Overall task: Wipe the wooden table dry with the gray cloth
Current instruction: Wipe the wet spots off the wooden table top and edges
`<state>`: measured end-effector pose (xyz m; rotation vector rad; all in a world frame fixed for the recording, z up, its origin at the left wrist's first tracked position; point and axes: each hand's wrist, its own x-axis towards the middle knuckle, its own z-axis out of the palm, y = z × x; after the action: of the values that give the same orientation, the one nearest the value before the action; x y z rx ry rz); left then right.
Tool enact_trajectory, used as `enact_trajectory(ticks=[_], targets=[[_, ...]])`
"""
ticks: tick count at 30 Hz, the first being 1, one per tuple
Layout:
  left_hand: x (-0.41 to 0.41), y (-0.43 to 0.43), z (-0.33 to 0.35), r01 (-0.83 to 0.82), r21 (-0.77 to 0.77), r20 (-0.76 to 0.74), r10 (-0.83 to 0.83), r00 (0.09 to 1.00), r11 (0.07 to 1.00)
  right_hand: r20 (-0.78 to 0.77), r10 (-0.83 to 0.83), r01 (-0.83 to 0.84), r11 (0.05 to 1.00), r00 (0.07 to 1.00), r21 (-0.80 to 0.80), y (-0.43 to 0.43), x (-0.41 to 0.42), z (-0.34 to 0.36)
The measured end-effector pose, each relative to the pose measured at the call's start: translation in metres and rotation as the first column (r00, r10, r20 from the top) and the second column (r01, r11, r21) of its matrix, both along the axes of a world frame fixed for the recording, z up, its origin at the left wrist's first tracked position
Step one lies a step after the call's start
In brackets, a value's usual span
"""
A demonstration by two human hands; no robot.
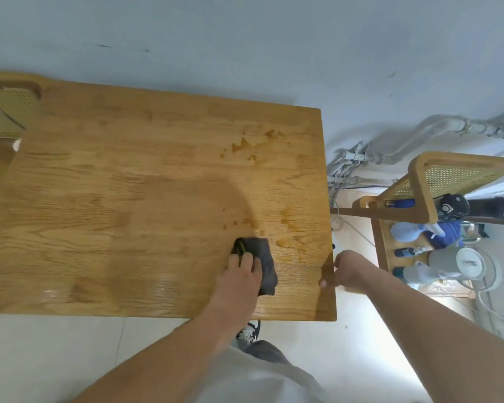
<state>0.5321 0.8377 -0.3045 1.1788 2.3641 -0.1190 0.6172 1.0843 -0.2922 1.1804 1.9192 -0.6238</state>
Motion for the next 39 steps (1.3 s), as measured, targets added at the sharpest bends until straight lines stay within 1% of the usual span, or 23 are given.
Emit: enact_trajectory(ticks=[2, 4, 6, 9, 10, 12, 13, 15, 16, 17, 18, 20, 23, 25, 26, 29, 31, 32, 34, 36, 37, 38, 39], targets=[[-0.02, -0.008, -0.008, 0.229, 0.05, 0.047, -0.232, 0.972, 0.972, -0.073, -0.134, 0.133, 0.991, 0.988, -0.017, 0.005, -0.015, 0.005], [-0.055, -0.018, -0.013, 0.304, 0.049, 0.037, -0.306, 0.951, 0.951, -0.168, -0.272, 0.271, 0.962, 0.948, -0.03, 0.002, -0.028, 0.003], [-0.089, -0.027, -0.013, 0.174, -0.006, -0.032, -0.174, 0.984, 0.985, -0.197, -0.295, 0.301, 0.954, 0.935, 0.001, -0.003, -0.037, 0.0], [-0.12, -0.025, -0.009, -0.18, -0.017, -0.114, 0.177, 0.978, 0.984, -0.153, -0.196, 0.208, 0.976, 0.969, 0.07, -0.008, -0.041, -0.003], [-0.12, -0.019, -0.007, -0.246, -0.015, -0.119, 0.243, 0.963, 0.969, -0.132, -0.167, 0.179, 0.98, 0.977, 0.086, -0.01, -0.043, -0.001], [-0.104, -0.008, -0.002, -0.266, 0.005, -0.086, 0.266, 0.96, 0.964, -0.1, -0.129, 0.14, 0.984, 0.987, 0.112, -0.01, -0.045, -0.002], [-0.094, -0.004, -0.002, -0.207, 0.03, -0.058, 0.208, 0.976, 0.978, -0.085, -0.115, 0.125, 0.985, 0.99, 0.123, -0.009, -0.045, -0.003], [-0.08, -0.004, -0.006, 0.041, 0.091, 0.01, -0.042, 0.999, 0.995, -0.058, -0.088, 0.095, 0.986, 0.994, 0.136, -0.006, -0.044, -0.004], [-0.083, -0.005, -0.009, 0.148, 0.12, 0.051, -0.155, 0.987, 0.982, -0.052, -0.083, 0.089, 0.987, 0.995, 0.136, -0.004, -0.042, -0.004], [-0.091, -0.004, -0.012, 0.2, 0.127, 0.078, -0.21, 0.975, 0.972, -0.052, -0.084, 0.091, 0.986, 0.995, 0.137, -0.002, -0.04, -0.005], [-0.1, -0.002, -0.013, 0.199, 0.103, 0.087, -0.208, 0.974, 0.975, -0.058, -0.082, 0.089, 0.987, 0.995, 0.134, 0.0, -0.038, -0.005], [-0.113, 0.006, -0.013, 0.078, 0.052, 0.041, -0.08, 0.996, 0.996, -0.095, -0.077, 0.089, 0.988, 0.993, 0.124, 0.005, -0.032, -0.007], [-0.1, 0.022, -0.008, -0.255, 0.068, -0.025, 0.257, 0.966, 0.965, -0.158, -0.086, 0.105, 0.988, 0.984, 0.114, 0.008, -0.022, -0.009], [-0.073, 0.033, -0.012, -0.315, 0.074, -0.022, 0.318, 0.948, 0.946, -0.202, -0.104, 0.127, 0.987, 0.974, 0.103, 0.012, -0.016, -0.013], [-0.057, 0.037, -0.013, -0.257, 0.085, 0.0, 0.257, 0.966, 0.963, -0.22, -0.106, 0.128, 0.988, 0.97, 0.09, 0.015, -0.016, -0.013], [-0.028, 0.039, -0.025, 0.065, 0.143, 0.087, -0.078, 0.993, 0.988, -0.257, -0.07, 0.086, 0.995, 0.964, 0.052, 0.024, -0.013, -0.011], [-0.03, 0.036, -0.027, 0.151, 0.165, 0.095, -0.168, 0.981, 0.975, -0.277, -0.083, 0.094, 0.995, 0.957, 0.026, 0.031, -0.005, -0.015], [-0.033, 0.036, -0.029, 0.109, 0.17, 0.07, -0.122, 0.99, 0.979, -0.291, -0.09, 0.099, 0.995, 0.952, 0.014, 0.034, -0.002, -0.02], [-0.028, 0.042, -0.028, -0.166, 0.162, 0.003, 0.168, 0.986, 0.973, -0.31, -0.109, 0.111, 0.994, 0.945, -0.009, 0.037, -0.002, -0.025], [-0.008, 0.058, -0.022, -0.46, 0.139, -0.016, 0.467, 0.884, 0.877, -0.316, -0.101, 0.095, 0.995, 0.943, -0.034, 0.041, -0.001, -0.027], [0.007, 0.067, -0.019, -0.51, 0.111, -0.019, 0.515, 0.857, 0.853, -0.318, -0.095, 0.084, 0.995, 0.943, -0.049, 0.043, 0.0, -0.028], [0.023, 0.075, -0.015, -0.481, 0.09, -0.007, 0.483, 0.875, 0.872, -0.318, -0.086, 0.07, 0.996, 0.944, -0.061, 0.043, 0.001, -0.028], [0.037, 0.081, -0.014, -0.38, 0.093, 0.03, 0.379, 0.925, 0.92, -0.323, -0.065, 0.046, 0.997, 0.944, -0.064, 0.043, 0.002, -0.028]])
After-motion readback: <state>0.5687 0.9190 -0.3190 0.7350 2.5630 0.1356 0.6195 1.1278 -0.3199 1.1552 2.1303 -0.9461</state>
